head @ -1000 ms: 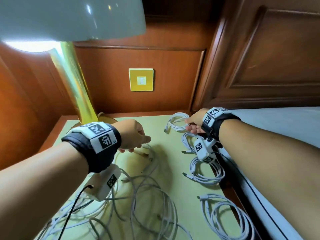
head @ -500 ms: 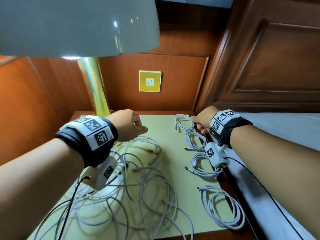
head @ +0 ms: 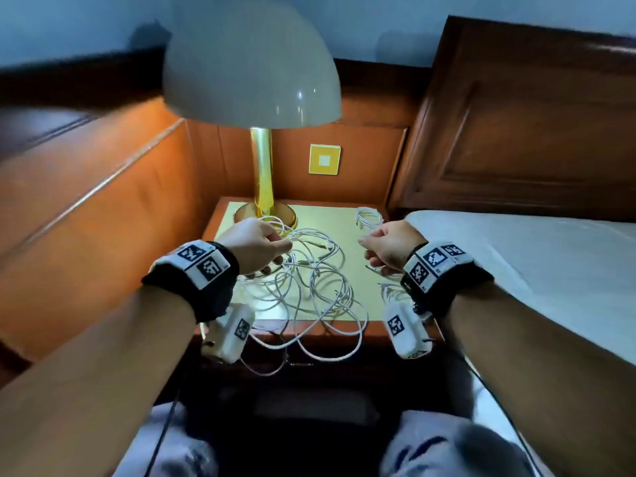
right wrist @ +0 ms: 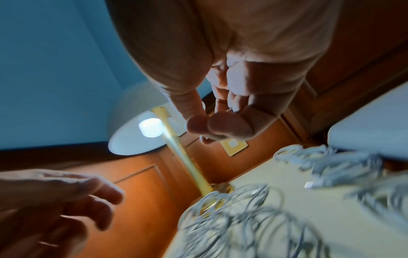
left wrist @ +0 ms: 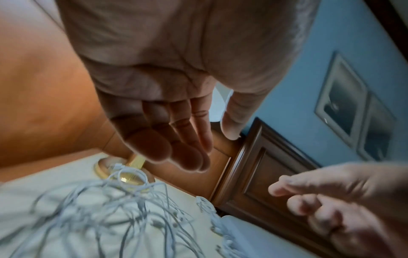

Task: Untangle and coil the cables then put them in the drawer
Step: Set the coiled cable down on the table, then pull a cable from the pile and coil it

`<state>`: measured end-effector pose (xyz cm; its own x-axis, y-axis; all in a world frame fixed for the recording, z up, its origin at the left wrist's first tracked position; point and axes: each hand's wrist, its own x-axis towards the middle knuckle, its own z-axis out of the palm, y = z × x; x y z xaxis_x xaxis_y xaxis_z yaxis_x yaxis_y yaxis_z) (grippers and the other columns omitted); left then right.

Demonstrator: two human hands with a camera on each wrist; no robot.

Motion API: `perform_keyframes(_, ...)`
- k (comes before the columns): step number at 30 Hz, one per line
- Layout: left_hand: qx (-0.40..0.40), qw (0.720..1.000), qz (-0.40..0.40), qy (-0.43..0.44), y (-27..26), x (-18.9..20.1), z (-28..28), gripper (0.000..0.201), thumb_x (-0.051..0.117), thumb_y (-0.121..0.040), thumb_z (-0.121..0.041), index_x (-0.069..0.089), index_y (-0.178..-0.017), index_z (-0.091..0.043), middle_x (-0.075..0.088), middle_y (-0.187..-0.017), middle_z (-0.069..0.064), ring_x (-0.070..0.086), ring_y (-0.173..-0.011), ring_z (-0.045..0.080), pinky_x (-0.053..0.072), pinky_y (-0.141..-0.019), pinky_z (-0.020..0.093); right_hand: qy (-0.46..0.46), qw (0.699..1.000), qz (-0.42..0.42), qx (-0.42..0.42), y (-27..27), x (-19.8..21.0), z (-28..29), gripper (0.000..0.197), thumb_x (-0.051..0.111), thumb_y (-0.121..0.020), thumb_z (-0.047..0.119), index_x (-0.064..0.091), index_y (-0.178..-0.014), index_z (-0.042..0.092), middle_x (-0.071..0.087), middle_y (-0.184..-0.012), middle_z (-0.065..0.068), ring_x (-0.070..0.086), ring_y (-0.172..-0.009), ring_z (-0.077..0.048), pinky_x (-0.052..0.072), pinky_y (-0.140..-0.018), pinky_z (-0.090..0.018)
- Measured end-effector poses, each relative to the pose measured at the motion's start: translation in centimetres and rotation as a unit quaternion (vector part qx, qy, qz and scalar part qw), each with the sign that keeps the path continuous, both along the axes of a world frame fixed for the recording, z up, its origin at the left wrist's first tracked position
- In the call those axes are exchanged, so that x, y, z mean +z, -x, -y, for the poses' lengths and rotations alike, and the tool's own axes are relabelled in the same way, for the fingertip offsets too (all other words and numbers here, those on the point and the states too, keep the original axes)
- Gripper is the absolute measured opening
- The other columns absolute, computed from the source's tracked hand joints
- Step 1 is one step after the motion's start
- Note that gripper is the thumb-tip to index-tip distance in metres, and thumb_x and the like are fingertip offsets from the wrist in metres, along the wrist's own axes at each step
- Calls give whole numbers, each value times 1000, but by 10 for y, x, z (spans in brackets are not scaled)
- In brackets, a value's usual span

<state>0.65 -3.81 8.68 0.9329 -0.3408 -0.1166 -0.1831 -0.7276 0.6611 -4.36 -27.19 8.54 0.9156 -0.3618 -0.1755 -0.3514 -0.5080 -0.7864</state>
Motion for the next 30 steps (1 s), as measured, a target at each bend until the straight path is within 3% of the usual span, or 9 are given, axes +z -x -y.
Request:
perform_keyframes(5, 55, 990, -58, 114, 77, -2, -41, 26, 61, -98, -36, 68, -96, -11, 76, -95, 3, 67, -70, 19, 51, -53, 26, -76, 997, 23, 22, 65, -12, -58, 18, 66, -94, 28, 57, -85, 15, 69, -79, -6, 63, -60, -14, 49, -49, -27)
perform_keyframes(9, 122, 969, -83, 200, 92, -24, -65, 28, 63, -98, -32, 67, -101, -5, 75, -94, 6, 62, -61, 17, 48, -53, 28, -127, 991, 4, 36, 82, -36, -90, 16, 68, -92, 25, 59, -92, 12, 67, -79, -9, 59, -53, -16, 46, -50, -29)
perform_keyframes(12, 173, 956, -80, 224, 86, -55, -78, 22, 65, -96, -30, 67, -92, -9, 74, -92, 9, 60, -63, 19, 46, -51, 27, -102, 993, -3, 50, 76, -60, -97, 15, 67, -91, 27, 60, -95, 14, 69, -81, -8, 62, -59, -20, 48, -49, -28)
perform_keyframes(15, 213, 960, -75, 169, 75, -94, -91, 17, 64, -96, -27, 66, -89, -12, 74, -91, 9, 63, -63, 19, 49, -55, 28, -42, 996, -11, 79, 65, -81, -100, 13, 67, -89, 34, 63, -92, 22, 72, -86, -5, 68, -67, -19, 53, -58, -33)
perform_keyframes(18, 166, 986, -25, -22, 47, -110, -96, 17, 64, -92, -34, 64, -98, -18, 70, -100, 3, 65, -90, 23, 52, -79, 32, -24, 995, -5, 93, 45, -91, -107, 18, 67, -90, 34, 63, -100, 19, 71, -89, -3, 67, -61, -13, 51, -57, -29)
perform_keyframes(20, 175, 982, 22, -62, 25, -106, -96, 17, 63, -92, -34, 60, -104, -22, 66, -107, 1, 61, -102, 25, 50, -88, 34, -19, 993, 9, 117, 29, -89, -117, 21, 67, -91, 34, 63, -104, 18, 71, -87, -2, 70, -62, -12, 58, -62, -34)
perform_keyframes(22, 186, 979, 30, -80, 5, -109, -95, 15, 62, -92, -28, 59, -105, -21, 66, -112, 5, 60, -107, 28, 49, -90, 34, -35, 991, 20, 128, 11, -87, -126, 20, 68, -91, 33, 63, -103, 18, 70, -86, -2, 72, -70, -18, 61, -66, -37)
perform_keyframes(26, 131, 969, -26, -209, -10, -135, -94, 25, 62, -90, -24, 56, -111, -12, 60, -118, 12, 60, -106, 31, 48, -83, 33, 6, 991, 12, 133, -16, -102, -132, 16, 68, -88, 40, 62, -93, 27, 70, -89, 2, 70, -80, -19, 57, -71, -35)
perform_keyframes(30, 125, 969, -34, -210, -15, -139, -96, 17, 60, -91, -19, 55, -105, -9, 62, -108, 11, 59, -100, 30, 48, -79, 33, 7, 991, 3, 137, -28, -111, -139, 16, 68, -87, 40, 62, -93, 27, 70, -88, 3, 69, -80, -18, 56, -76, -35)
